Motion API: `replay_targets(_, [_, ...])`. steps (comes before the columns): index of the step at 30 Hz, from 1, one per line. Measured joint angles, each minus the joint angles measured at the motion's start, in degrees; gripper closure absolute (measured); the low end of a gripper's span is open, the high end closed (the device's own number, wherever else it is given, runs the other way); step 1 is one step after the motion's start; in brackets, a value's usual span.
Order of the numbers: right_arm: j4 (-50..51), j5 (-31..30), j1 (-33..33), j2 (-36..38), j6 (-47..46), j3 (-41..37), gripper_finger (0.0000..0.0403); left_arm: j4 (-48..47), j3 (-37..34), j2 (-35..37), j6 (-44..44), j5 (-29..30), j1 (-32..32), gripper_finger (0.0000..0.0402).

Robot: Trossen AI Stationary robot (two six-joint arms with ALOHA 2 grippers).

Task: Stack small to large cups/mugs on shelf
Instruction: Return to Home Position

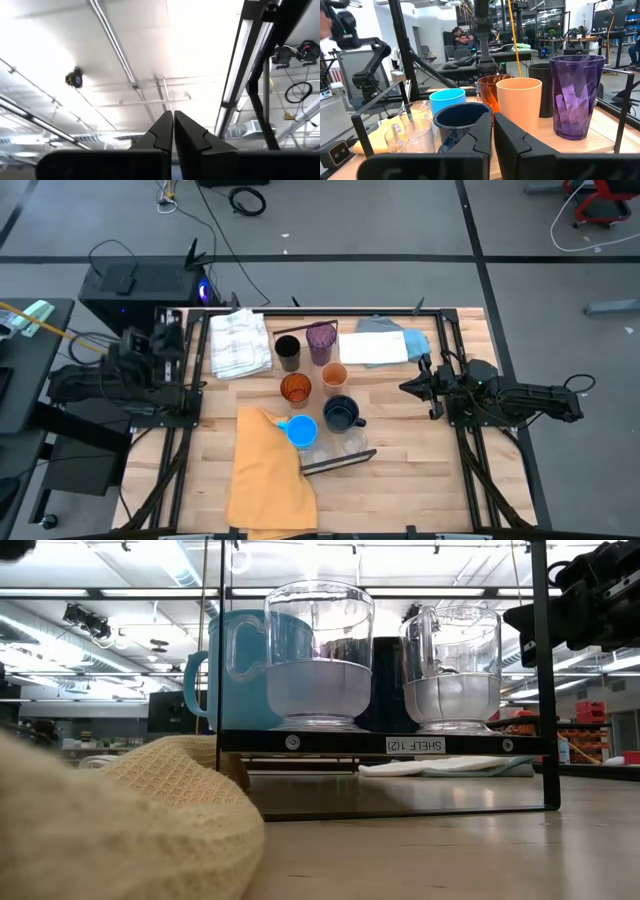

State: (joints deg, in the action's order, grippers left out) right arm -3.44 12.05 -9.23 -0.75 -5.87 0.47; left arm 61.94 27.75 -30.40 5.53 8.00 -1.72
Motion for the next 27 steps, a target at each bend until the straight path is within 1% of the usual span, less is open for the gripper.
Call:
replay_targets(2, [0.00,0.00,0.00,0.00,-0.01,0.00,0.0377,3.80,-4.72,2.72,1.19,0.47,0.00,0.0377])
replay_targets(4, [0.00,0.00,0.00,-0.02,0.00,0.00,0.0377,6.26,-8.59,5.77,2.40,2.40,0.00,0.0383])
replay_targets(8, [0.00,0.00,0.00,-0.02,0.00,0.00,0.0377,8.28,-14.76,12.01,4.56,2.93,0.00,0.0395])
replay_targets(12, [0.00,0.00,0.00,-0.02,-0.01,0.00,0.0377,11.15,-18.77,19.21,5.93,2.92,0.00,0.0388])
replay_targets(15, [0.00,0.00,0.00,-0.02,0.00,0.00,0.0377,10.64,-20.62,24.26,7.14,2.70,0.00,0.0374])
replay_targets(18, [0.00,0.00,0.00,-0.02,-0.01,0.00,0.0377,9.94,-22.10,28.16,8.52,2.73,0.00,0.0369])
replay_targets(20, [0.00,0.00,0.00,-0.02,-0.01,0.00,0.0377,9.17,-23.11,30.05,9.13,2.70,0.00,0.0371])
replay_targets(27, [0.00,0.00,0.00,-0.02,-0.02,0.00,0.0377,9.67,-27.27,30.14,7.97,2.36,0.00,0.0390])
